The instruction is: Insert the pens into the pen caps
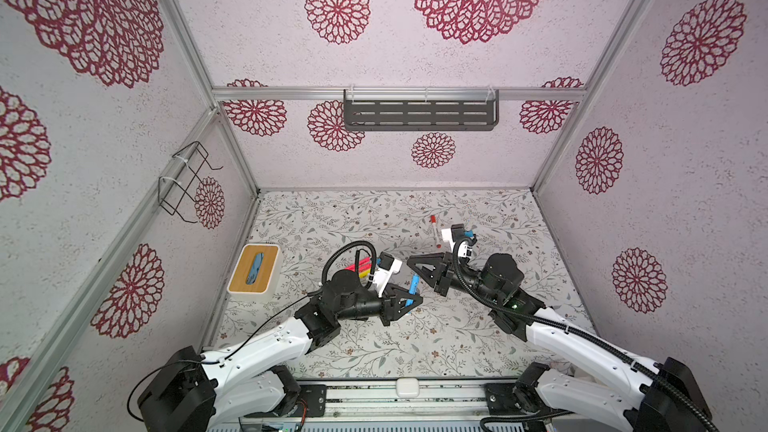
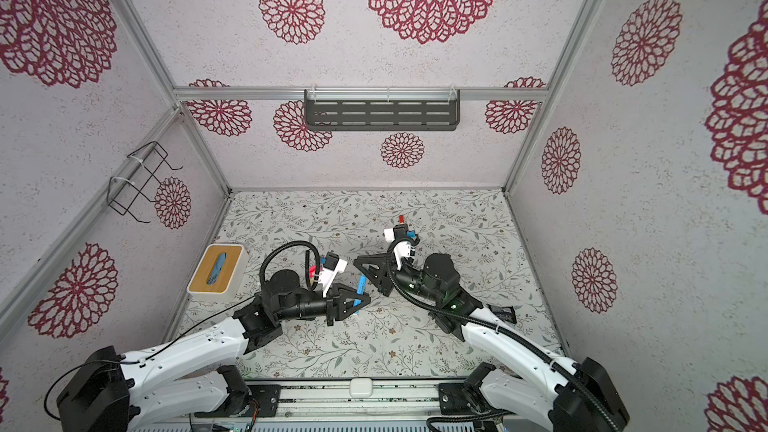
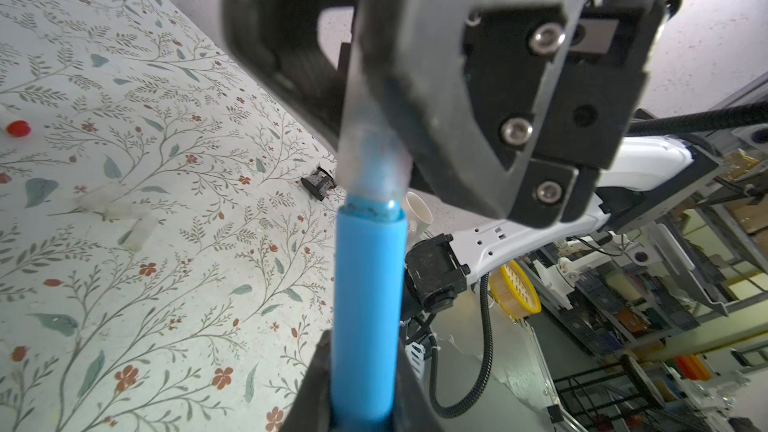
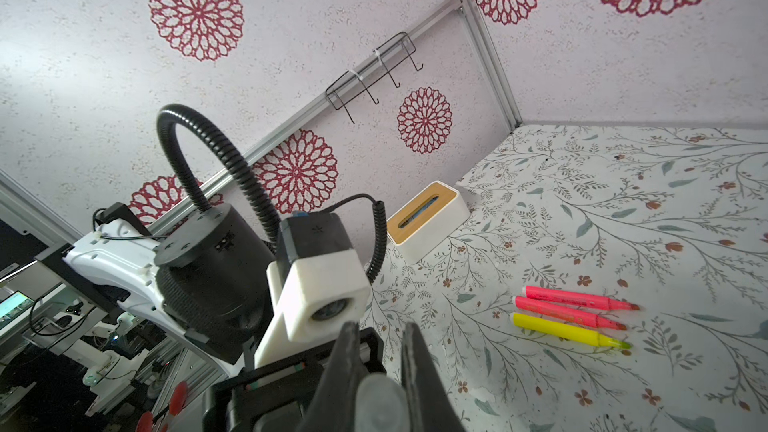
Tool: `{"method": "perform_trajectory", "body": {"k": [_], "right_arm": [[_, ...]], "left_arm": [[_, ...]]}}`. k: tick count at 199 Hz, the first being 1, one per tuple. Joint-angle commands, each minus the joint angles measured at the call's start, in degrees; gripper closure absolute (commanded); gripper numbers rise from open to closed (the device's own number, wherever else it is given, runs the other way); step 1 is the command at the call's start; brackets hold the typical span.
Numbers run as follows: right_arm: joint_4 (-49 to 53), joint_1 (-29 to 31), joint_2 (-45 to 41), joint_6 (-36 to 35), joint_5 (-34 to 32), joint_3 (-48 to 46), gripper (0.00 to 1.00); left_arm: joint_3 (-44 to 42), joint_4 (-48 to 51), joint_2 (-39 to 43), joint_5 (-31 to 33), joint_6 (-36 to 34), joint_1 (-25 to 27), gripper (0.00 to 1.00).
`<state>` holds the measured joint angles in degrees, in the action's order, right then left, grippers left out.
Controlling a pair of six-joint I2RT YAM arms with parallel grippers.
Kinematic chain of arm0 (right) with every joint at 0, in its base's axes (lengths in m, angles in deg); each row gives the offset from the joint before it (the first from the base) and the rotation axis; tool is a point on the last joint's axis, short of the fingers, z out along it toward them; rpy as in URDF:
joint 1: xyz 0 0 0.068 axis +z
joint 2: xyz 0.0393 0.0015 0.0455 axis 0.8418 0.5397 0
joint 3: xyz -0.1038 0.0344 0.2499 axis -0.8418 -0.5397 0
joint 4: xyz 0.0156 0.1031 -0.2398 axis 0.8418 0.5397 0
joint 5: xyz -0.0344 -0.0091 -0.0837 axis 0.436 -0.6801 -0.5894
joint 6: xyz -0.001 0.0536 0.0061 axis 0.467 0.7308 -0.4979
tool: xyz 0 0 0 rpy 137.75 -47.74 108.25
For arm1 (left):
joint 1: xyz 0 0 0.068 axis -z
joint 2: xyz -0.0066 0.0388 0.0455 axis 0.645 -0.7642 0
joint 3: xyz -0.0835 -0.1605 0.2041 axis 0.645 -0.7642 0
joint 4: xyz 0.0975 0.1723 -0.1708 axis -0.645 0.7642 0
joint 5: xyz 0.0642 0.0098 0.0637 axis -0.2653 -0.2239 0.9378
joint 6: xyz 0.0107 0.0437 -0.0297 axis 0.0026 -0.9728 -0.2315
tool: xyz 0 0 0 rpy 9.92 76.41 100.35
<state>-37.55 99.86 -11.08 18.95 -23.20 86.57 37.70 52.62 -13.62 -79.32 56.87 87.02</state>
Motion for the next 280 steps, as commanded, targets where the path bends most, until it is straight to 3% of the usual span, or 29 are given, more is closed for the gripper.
{"method": "perform_trajectory", "body": {"k": [1,64,108,140,184,241,280], "right_arm": [[10.5,5.1,3.4,-5.8,14.6,-5.0,1.0],[10.4,8.7,8.8,-6.5,14.7,-4.8,1.0],[25.7,12.7,8.9,-6.6,-1.1,0.1,1.0],[26.4,17.3,9.2,-3.3,-8.2,-0.3,1.0],[23.0,18.3,5.8,-4.6,-2.4,-3.8,1.0],[17.7,18.5,3.8,-4.1,7.6,-6.6,1.0],[18.2,19.4,3.2,-4.0,9.6,-8.2,1.0]], "left_arm": [[4.2,-19.7,2.8,5.6,7.0,-4.7,1.0],[2.6,-26.1,2.1,3.9,11.7,-7.4,1.0],[3.3,-19.9,4.2,5.9,8.8,-7.8,1.0],[3.5,-16.4,6.3,6.7,7.2,-8.5,1.0],[2.4,-17.0,8.5,3.9,9.3,-11.3,1.0],[1.4,-28.1,6.1,-3.6,17.7,-16.2,1.0],[2.8,-30.0,4.4,-6.6,19.9,-18.4,1.0]]}}
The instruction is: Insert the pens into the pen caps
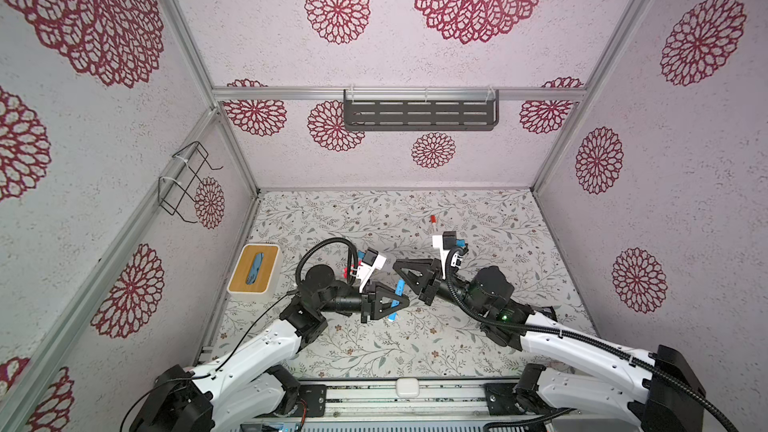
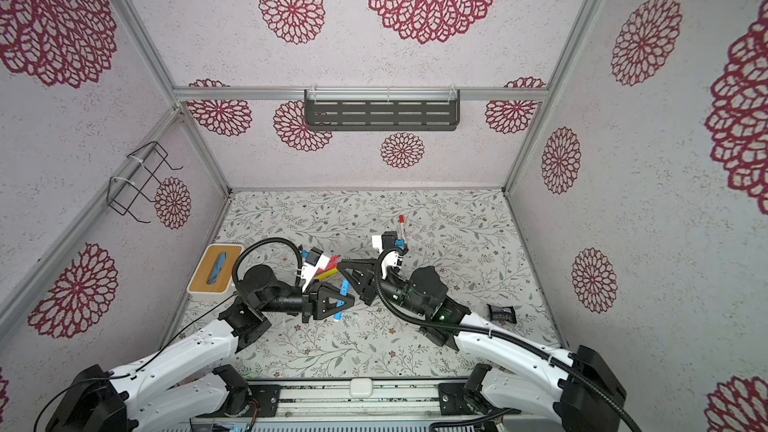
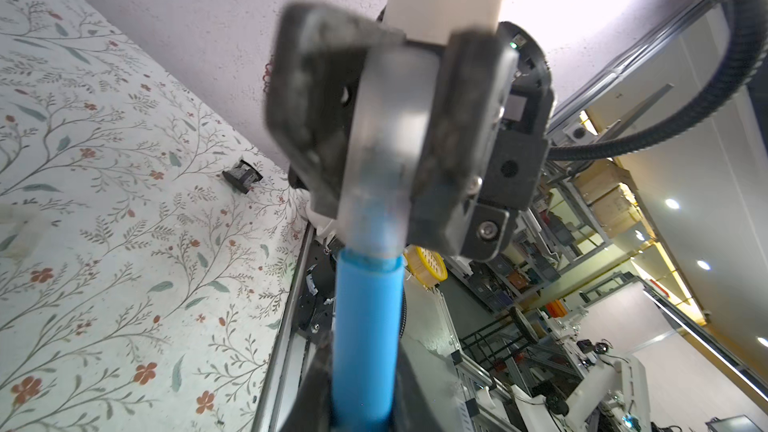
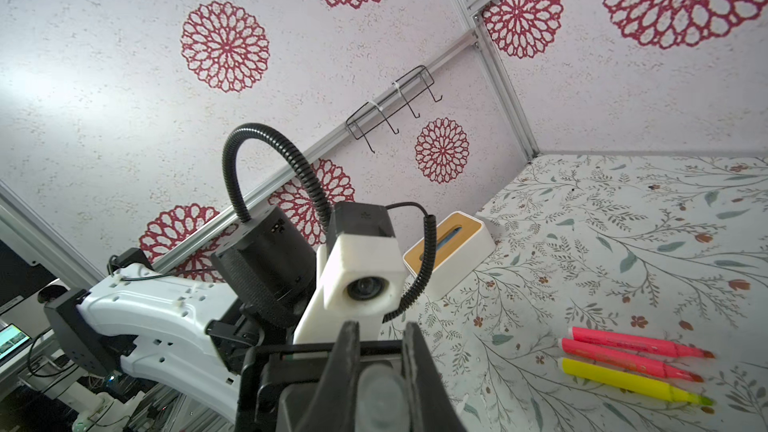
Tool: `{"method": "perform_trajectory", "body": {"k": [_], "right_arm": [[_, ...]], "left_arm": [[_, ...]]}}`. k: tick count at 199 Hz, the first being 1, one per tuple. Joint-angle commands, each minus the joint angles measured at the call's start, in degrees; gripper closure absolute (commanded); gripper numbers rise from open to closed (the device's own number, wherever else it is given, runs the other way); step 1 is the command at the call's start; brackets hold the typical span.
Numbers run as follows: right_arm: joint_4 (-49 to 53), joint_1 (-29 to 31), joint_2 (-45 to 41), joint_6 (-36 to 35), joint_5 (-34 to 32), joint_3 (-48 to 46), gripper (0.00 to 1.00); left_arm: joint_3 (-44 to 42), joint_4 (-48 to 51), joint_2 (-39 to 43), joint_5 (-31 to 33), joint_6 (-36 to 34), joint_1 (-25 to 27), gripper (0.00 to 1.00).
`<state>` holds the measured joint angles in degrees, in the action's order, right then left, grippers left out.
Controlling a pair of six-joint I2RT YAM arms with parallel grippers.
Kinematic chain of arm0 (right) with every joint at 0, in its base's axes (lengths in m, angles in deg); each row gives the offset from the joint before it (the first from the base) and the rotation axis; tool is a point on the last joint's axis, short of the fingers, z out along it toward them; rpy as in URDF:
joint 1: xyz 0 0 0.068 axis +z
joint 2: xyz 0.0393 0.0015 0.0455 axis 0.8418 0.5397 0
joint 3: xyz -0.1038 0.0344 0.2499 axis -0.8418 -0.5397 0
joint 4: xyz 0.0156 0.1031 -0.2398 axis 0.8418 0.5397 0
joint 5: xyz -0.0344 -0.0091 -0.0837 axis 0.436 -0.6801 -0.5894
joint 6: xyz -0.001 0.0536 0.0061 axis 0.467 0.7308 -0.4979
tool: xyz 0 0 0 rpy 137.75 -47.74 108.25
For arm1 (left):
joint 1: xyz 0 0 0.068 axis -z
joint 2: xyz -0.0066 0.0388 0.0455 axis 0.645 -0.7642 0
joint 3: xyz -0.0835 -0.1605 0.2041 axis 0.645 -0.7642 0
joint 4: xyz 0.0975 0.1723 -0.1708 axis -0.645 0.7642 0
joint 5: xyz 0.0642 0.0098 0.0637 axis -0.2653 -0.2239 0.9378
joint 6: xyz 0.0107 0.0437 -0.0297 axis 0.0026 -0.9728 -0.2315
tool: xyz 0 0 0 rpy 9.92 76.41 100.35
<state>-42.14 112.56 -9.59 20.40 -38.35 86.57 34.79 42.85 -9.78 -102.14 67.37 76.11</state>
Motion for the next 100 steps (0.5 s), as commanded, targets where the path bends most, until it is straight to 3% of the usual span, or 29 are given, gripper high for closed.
{"method": "perform_trajectory", "body": {"k": [1,100], "right_arm": [[22.8,6.7,1.6,-5.4,24.8,-8.2,1.0],[33.4,7.3,1.7,-11.9,22.3,-1.4,1.0]], "left_arm": [[5.8,-20.2,0.5,16.1,9.5,-7.5,1.0],[7.0,-17.3,-2.5,13.3,8.7,-7.8,1.0]]}}
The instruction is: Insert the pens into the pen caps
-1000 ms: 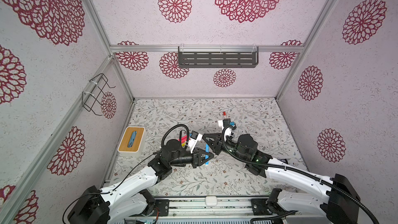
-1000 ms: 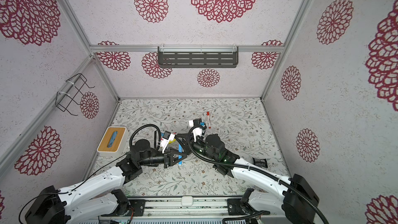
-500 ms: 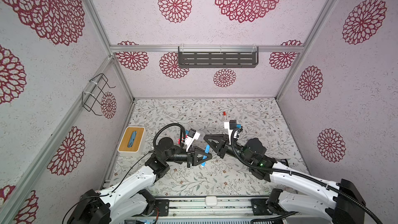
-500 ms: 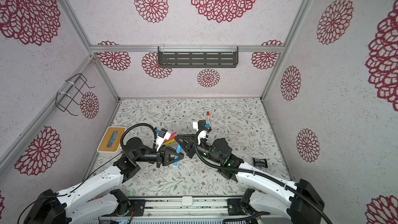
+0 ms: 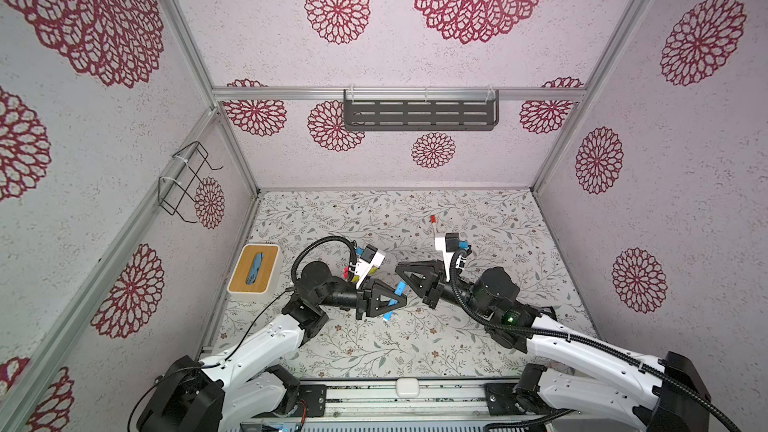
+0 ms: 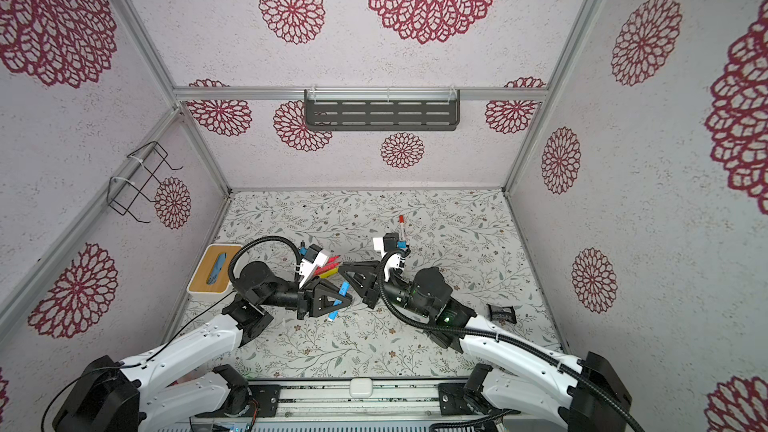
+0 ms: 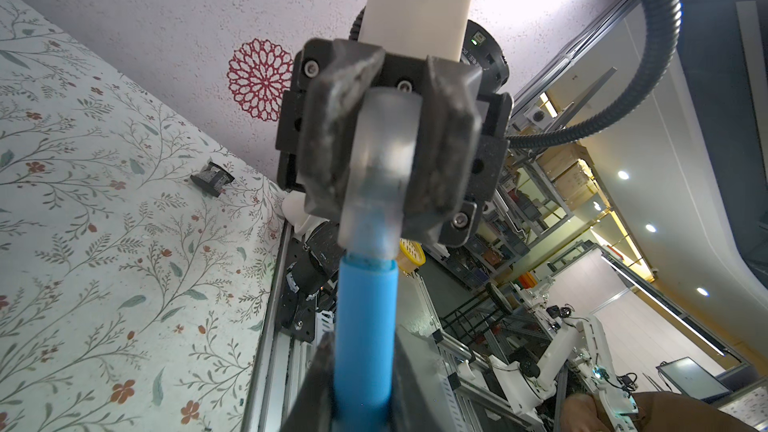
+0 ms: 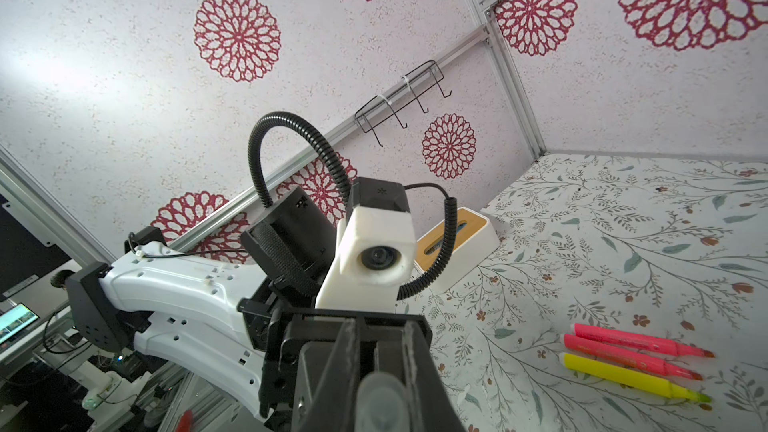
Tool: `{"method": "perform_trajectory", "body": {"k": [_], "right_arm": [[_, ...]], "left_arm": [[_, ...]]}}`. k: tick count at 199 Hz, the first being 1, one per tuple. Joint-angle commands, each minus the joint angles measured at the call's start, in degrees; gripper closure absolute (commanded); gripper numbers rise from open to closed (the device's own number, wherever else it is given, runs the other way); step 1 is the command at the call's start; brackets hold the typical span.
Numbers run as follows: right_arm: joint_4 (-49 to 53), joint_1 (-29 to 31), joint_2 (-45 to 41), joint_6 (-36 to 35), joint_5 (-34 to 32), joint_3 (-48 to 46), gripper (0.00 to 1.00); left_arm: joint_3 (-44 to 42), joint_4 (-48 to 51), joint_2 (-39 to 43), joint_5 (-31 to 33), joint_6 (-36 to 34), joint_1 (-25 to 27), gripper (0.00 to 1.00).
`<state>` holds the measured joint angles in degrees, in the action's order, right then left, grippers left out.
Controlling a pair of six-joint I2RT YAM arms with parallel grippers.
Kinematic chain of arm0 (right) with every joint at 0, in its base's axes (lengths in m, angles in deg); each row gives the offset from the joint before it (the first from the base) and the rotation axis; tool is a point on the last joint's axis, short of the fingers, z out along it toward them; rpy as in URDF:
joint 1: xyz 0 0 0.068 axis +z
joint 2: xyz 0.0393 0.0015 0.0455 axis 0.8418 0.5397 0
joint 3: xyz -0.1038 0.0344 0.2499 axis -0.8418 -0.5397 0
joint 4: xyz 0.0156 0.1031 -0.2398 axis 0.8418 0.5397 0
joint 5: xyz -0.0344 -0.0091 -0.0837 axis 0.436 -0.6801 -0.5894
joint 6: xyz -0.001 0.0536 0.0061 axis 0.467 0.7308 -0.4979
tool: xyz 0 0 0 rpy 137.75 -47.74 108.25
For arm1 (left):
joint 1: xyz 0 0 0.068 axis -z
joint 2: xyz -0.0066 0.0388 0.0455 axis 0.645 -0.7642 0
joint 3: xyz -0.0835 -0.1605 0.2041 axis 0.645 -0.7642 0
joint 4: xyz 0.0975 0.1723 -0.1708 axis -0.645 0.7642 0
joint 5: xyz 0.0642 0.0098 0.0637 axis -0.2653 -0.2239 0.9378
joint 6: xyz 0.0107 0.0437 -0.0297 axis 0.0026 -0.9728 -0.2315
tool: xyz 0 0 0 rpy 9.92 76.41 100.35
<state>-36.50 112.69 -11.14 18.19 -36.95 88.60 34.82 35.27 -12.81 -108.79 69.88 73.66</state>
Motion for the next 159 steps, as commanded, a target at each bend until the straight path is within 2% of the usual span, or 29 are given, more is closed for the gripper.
{"method": "perform_trajectory", "body": {"k": [1,36,53,74,97,113,159], "right_arm": [[27.8,7.2,3.2,-9.7,20.7,-3.3,1.0],[31.7,6.9,2.2,-10.5,17.1,1.0,1.0],[33.2,6.8,2.0,-11.2,16.0,3.5,0.94],[33.8,6.4,1.6,-11.9,15.0,6.4,0.82],[36.0,4.8,0.9,-13.9,13.2,11.5,0.56],[35.9,2.7,-0.9,-14.4,12.5,14.8,0.47],[40.3,-0.8,-3.0,-16.8,13.6,20.7,0.44]], "left_arm": [[7.0,-9.5,0.6,19.9,6.1,-5.4,1.0],[7.1,-3.5,2.1,20.0,2.7,-5.4,1.0],[7.3,-0.4,2.8,19.8,0.9,-5.4,1.0],[7.2,1.5,3.2,19.8,-0.4,-5.0,1.0],[6.6,1.9,3.3,19.5,-0.9,-4.6,1.0],[6.0,1.7,3.3,19.6,-1.3,-3.9,1.0],[5.9,2.5,4.4,19.4,-2.0,-2.6,1.0]]}}
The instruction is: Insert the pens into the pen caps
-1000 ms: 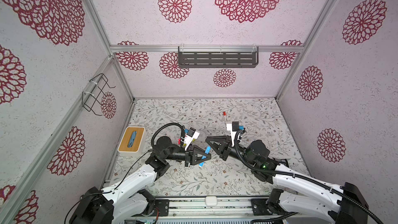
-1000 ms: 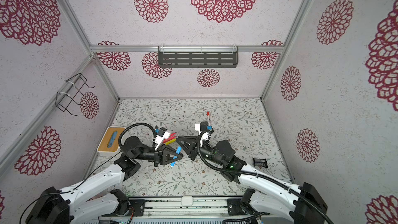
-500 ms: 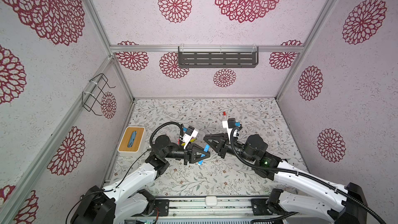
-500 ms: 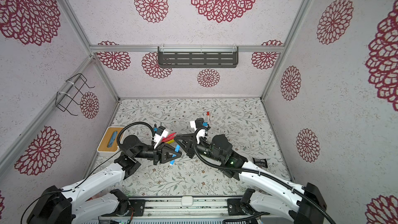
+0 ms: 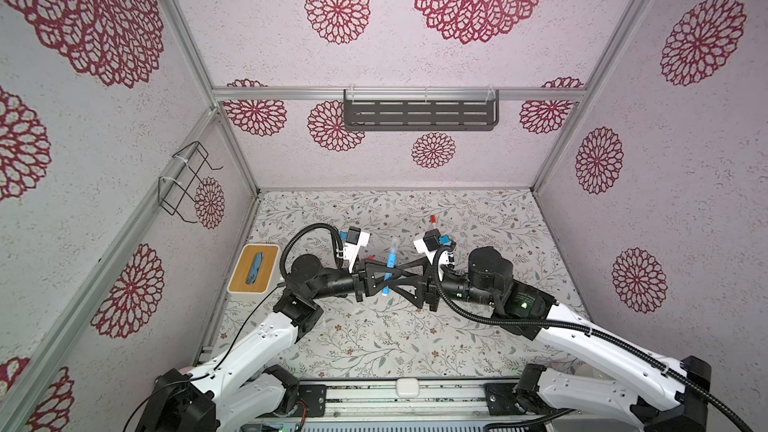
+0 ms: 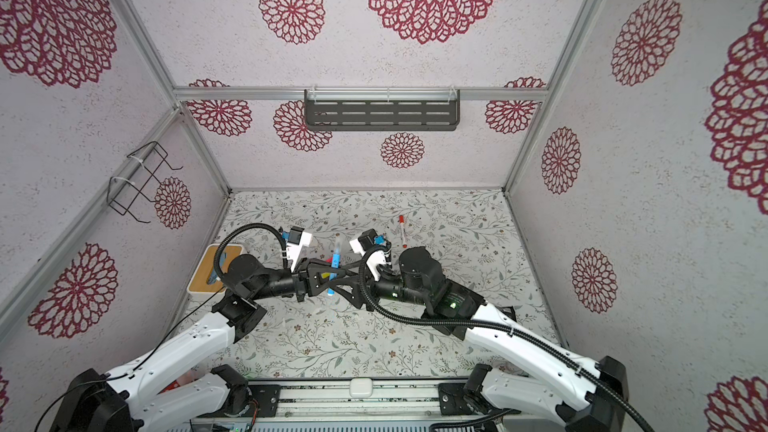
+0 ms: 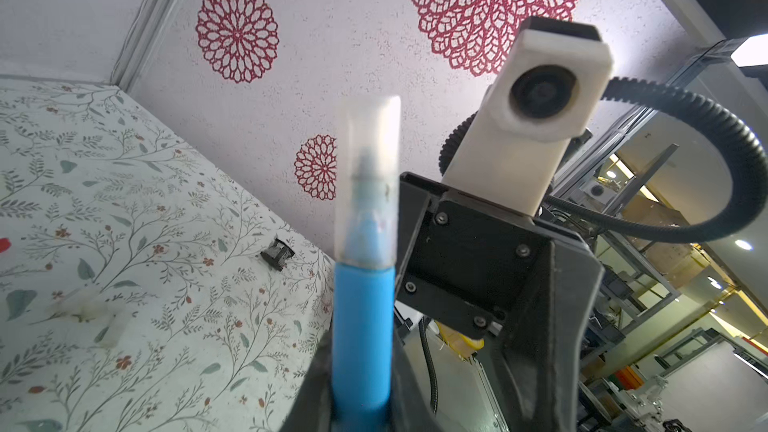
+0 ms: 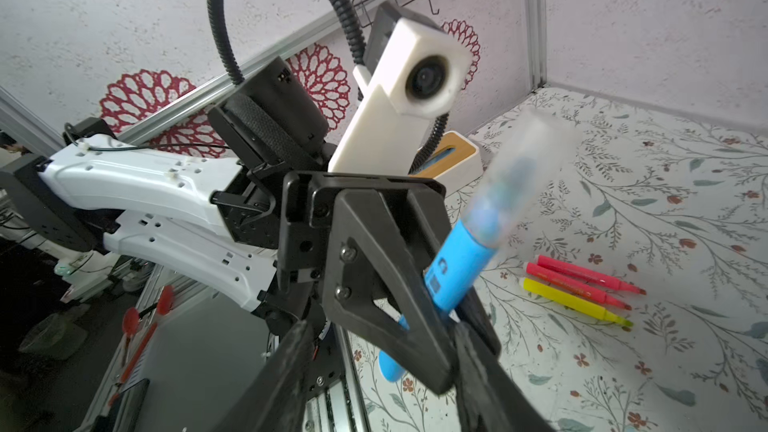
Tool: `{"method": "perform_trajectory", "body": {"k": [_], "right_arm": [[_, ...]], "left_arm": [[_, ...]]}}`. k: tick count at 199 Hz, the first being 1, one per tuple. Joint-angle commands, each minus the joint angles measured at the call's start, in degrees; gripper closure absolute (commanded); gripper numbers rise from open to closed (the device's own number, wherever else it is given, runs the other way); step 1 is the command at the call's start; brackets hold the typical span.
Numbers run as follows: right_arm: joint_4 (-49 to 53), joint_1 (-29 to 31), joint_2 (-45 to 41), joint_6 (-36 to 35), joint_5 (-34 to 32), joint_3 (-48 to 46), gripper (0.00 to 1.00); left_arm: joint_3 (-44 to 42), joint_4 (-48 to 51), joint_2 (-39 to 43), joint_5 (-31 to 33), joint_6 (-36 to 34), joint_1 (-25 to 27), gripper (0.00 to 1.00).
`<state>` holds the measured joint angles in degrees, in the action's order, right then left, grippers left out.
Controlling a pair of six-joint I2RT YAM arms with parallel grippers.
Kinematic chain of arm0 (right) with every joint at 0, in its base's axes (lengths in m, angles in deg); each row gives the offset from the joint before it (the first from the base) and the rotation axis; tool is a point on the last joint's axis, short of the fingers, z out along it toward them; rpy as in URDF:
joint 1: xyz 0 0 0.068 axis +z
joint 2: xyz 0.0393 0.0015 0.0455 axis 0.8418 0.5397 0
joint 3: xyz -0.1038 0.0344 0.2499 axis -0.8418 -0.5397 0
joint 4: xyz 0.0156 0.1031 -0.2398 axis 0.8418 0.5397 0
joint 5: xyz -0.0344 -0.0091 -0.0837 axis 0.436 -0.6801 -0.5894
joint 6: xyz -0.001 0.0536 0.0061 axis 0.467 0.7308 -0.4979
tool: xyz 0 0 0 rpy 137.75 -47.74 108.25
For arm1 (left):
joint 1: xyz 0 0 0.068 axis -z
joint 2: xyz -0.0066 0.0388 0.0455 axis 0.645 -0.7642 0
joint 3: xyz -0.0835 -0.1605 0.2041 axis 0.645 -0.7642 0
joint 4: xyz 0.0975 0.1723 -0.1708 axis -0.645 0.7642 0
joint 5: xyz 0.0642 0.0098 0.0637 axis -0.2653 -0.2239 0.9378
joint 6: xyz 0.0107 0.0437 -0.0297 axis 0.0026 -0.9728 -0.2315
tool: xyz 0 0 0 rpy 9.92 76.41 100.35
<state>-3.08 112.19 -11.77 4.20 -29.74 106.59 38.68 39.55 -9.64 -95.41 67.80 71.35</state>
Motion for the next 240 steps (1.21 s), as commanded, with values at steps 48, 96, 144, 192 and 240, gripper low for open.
{"method": "perform_trajectory", "body": {"k": [48,96,144,192,240], "right_arm": [[6.8,-5.1,-5.9,-0.5,5.6,2.6,0.44],[8.0,-9.3,-3.3,0.8,4.2,10.3,0.44],[8.2,-10.6,3.5,1.5,4.0,18.1,0.45],[6.9,-10.9,9.5,2.0,5.9,22.4,0.46],[5.9,-10.9,13.2,2.7,8.7,25.5,0.48]], "left_arm": [[2.6,0.8,3.3,6.2,-1.9,0.6,1.0],[2.8,1.4,3.4,7.1,-2.5,1.9,1.0],[3.3,3.3,3.2,9.1,-4.5,4.2,1.0],[3.5,3.5,2.4,9.5,-5.4,5.7,1.0],[3.1,3.5,2.0,10.0,-5.9,6.3,1.0]]}}
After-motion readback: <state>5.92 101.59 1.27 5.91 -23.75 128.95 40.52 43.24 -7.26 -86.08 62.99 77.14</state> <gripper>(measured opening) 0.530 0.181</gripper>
